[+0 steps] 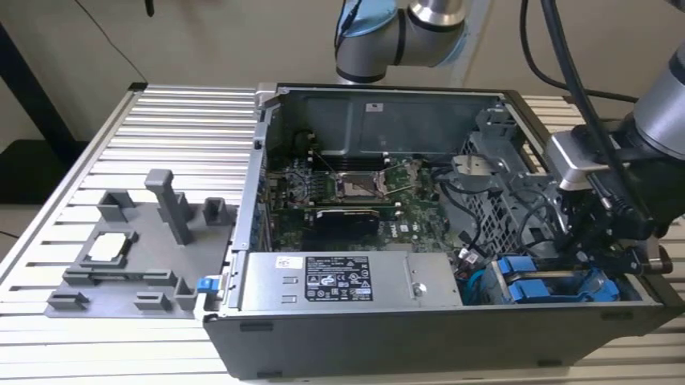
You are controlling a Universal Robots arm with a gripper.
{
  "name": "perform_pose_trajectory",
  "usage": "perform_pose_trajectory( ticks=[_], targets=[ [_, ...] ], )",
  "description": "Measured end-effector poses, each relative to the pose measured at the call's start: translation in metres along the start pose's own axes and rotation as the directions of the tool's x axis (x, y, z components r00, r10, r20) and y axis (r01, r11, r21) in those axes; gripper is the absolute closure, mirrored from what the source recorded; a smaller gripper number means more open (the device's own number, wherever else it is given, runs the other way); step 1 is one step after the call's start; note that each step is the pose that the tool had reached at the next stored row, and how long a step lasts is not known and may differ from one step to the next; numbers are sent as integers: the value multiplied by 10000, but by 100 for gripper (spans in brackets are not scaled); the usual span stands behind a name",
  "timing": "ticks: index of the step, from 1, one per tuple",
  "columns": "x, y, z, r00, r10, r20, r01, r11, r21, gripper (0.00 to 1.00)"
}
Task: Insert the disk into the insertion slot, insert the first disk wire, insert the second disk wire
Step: 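Insert the first disk wire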
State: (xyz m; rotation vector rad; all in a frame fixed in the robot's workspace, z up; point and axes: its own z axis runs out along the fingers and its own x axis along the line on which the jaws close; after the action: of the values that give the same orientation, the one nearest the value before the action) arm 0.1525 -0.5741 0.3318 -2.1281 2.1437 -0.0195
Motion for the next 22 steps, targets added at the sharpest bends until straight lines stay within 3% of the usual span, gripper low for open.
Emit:
perform_pose_trajectory(
  ticks=[9, 10, 11, 22],
  targets=[
    [8, 2, 35, 10000, 27, 16, -27, 10000, 2, 80],
    [8, 2, 36, 10000, 26, 18, -26, 10000, 2, 73],
    [8, -2, 32, 10000, 27, 17, -27, 10000, -4, 73],
    [-5, -21, -129, 10000, 30, 21, -30, 10000, -29, 73]
  ],
)
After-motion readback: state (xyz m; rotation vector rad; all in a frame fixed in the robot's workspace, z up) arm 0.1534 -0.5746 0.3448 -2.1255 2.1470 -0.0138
